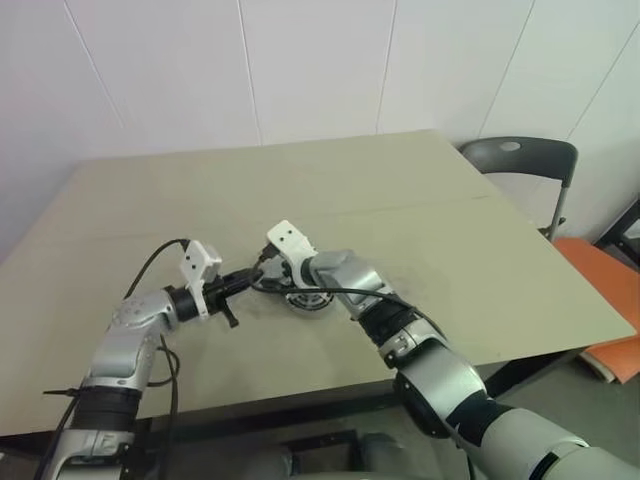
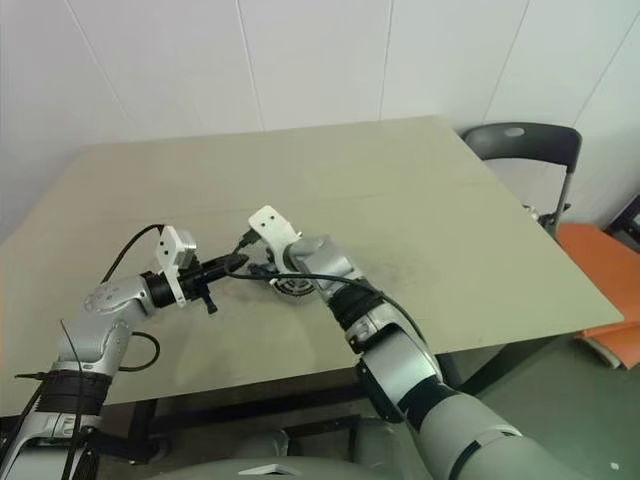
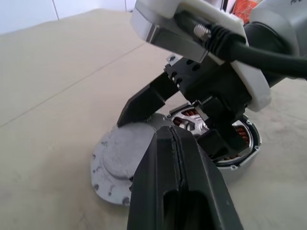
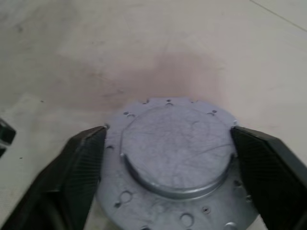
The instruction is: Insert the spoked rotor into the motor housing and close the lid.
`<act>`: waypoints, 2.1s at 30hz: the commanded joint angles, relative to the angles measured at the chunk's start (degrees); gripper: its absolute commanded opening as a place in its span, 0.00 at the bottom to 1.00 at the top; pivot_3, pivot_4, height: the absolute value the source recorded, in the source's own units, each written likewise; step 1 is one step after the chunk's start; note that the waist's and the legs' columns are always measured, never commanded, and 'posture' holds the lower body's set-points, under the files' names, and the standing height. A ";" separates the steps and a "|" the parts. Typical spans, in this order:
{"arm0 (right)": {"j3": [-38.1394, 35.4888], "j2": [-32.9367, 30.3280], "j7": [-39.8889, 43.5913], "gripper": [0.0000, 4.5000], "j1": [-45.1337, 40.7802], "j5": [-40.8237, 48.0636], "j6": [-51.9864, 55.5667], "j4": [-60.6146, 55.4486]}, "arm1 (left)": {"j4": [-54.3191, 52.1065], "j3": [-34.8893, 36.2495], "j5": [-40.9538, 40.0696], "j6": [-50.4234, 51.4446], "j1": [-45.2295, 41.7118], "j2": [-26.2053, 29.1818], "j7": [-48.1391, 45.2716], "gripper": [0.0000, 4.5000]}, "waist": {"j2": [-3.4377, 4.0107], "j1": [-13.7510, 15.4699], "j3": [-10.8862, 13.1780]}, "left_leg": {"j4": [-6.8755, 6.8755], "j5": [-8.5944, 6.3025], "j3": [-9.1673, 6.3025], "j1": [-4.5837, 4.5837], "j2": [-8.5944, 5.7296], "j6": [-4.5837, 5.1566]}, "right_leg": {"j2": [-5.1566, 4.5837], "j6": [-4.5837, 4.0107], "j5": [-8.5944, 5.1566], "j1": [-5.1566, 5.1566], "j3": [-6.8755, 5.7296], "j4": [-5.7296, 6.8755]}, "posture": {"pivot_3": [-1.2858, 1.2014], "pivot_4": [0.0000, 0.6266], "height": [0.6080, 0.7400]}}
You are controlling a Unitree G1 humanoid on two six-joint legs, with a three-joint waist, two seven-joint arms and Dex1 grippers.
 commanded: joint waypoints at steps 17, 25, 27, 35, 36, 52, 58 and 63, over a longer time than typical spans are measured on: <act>-12.09 -3.97 8.97 0.72 -3.92 7.26 -12.42 2.68 | -1.52 0.80 -0.21 -0.53 -2.13 0.20 2.22 0.00 | 0.01 -0.05 0.01 | 0.05 0.06 -0.02 0.02 0.01 -0.09 | 0.02 -0.02 0.01 -0.05 0.01 0.20 | 0.52 0.00 1.00; -12.46 -12.60 21.73 0.72 -3.14 8.11 -17.39 4.56 | -1.06 0.13 -0.11 -0.23 -2.03 -0.34 2.14 0.00 | 0.02 -0.02 0.02 | 0.05 0.06 0.00 -0.01 0.00 -0.09 | 0.00 -0.02 0.01 -0.05 0.02 0.17 | 0.52 0.00 1.00; -12.33 -14.54 25.97 0.72 -2.92 8.79 -16.63 4.27 | -1.21 0.03 -0.15 0.09 -2.00 -0.48 2.17 0.00 | 0.01 -0.02 0.02 | 0.06 0.06 0.00 -0.01 0.00 -0.08 | 0.00 -0.02 0.01 -0.05 0.01 0.17 | 0.52 0.00 1.00; -5.33 -21.13 41.41 0.72 0.64 6.84 -15.15 -2.45 | -2.44 -0.43 -0.26 1.19 -1.96 -0.78 2.27 0.00 | 0.01 -0.02 0.01 | 0.07 0.06 0.00 -0.01 0.01 -0.08 | 0.00 -0.02 0.01 -0.04 0.01 0.16 | 0.52 0.00 1.00; -4.68 -21.51 41.36 0.72 0.70 6.20 -15.21 -2.56 | -2.60 -0.46 -0.27 1.34 -1.98 -0.79 2.27 0.00 | 0.01 -0.05 0.01 | 0.07 0.06 0.01 0.00 0.01 -0.08 | 0.00 -0.02 0.01 -0.04 0.02 0.16 | 0.52 0.00 1.00; -0.80 -22.11 36.08 0.72 3.01 -0.10 -21.53 -5.69 | -5.33 -0.61 -0.39 3.31 -1.96 -1.41 3.38 0.00 | 0.00 0.15 0.01 | 0.12 0.07 0.01 0.02 0.02 -0.10 | -0.02 -0.02 0.01 -0.03 0.02 0.22 | 0.52 0.00 1.00; 2.71 -26.29 45.20 0.72 4.70 0.20 -17.28 -9.56 | -5.31 -0.99 -0.45 3.45 -2.04 -1.39 3.40 0.00 | 0.01 0.31 0.01 | 0.13 0.07 0.02 0.01 0.01 -0.10 | -0.01 -0.03 0.02 -0.03 0.02 0.21 | 0.52 0.00 1.00; 4.06 -29.55 51.33 0.72 5.82 1.13 -12.93 -12.09 | -4.69 -1.15 -0.40 3.05 -2.04 -1.46 3.19 0.00 | -0.02 0.75 -0.01 | 0.13 0.07 0.02 0.02 -0.01 -0.10 | -0.04 -0.02 0.02 0.05 -0.01 0.11 | 0.52 0.00 1.00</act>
